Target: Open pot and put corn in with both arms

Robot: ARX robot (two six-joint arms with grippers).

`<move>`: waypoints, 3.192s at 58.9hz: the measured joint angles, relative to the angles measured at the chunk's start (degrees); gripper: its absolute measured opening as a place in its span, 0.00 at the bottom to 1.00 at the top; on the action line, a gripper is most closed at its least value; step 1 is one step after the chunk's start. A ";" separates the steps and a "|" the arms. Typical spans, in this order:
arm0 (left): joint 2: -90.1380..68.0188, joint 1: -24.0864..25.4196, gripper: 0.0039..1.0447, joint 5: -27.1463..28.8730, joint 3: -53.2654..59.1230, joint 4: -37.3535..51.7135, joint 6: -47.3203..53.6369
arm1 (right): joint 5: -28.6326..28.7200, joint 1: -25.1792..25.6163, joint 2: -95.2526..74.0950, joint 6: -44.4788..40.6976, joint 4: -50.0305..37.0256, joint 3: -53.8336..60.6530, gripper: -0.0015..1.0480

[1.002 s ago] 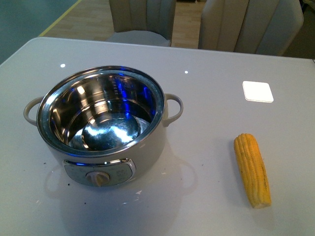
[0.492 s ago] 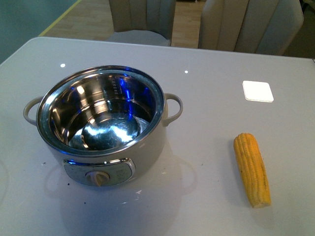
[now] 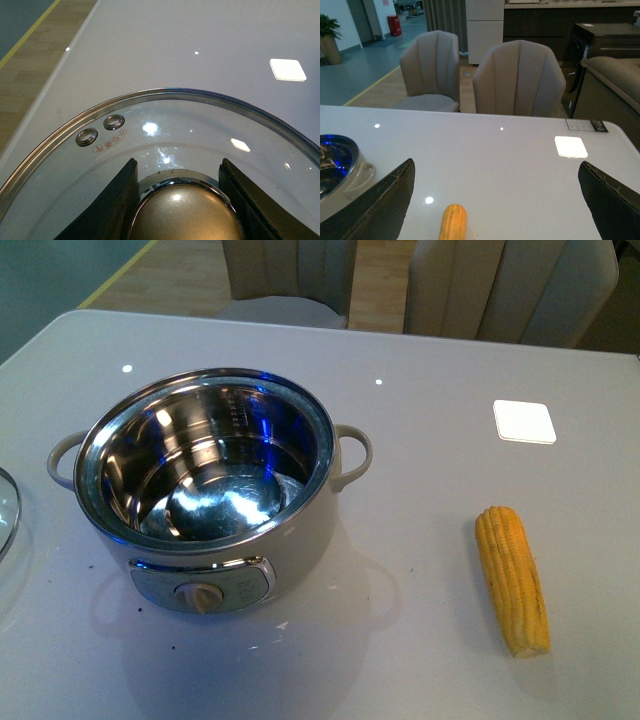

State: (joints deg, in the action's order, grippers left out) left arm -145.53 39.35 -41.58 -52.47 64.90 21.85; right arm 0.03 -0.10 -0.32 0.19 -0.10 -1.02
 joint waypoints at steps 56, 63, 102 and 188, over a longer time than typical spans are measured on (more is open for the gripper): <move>-5.11 -1.53 0.65 2.16 -3.45 -0.55 1.36 | 0.00 0.00 0.00 0.00 0.00 0.00 0.92; -4.94 -1.53 0.82 2.49 -3.41 -0.55 0.81 | -0.02 0.00 0.00 0.00 0.00 0.00 0.92; 37.16 -4.83 0.94 1.29 21.00 4.92 -11.93 | 0.00 0.00 0.00 0.02 0.00 0.00 0.92; 114.97 -39.06 0.03 41.29 51.69 -34.82 -21.73 | -0.02 0.00 0.00 0.00 0.00 0.00 0.92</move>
State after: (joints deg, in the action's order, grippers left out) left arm -30.57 0.30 -0.30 -0.78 30.09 0.12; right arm 0.01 -0.10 -0.32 0.19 -0.10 -1.02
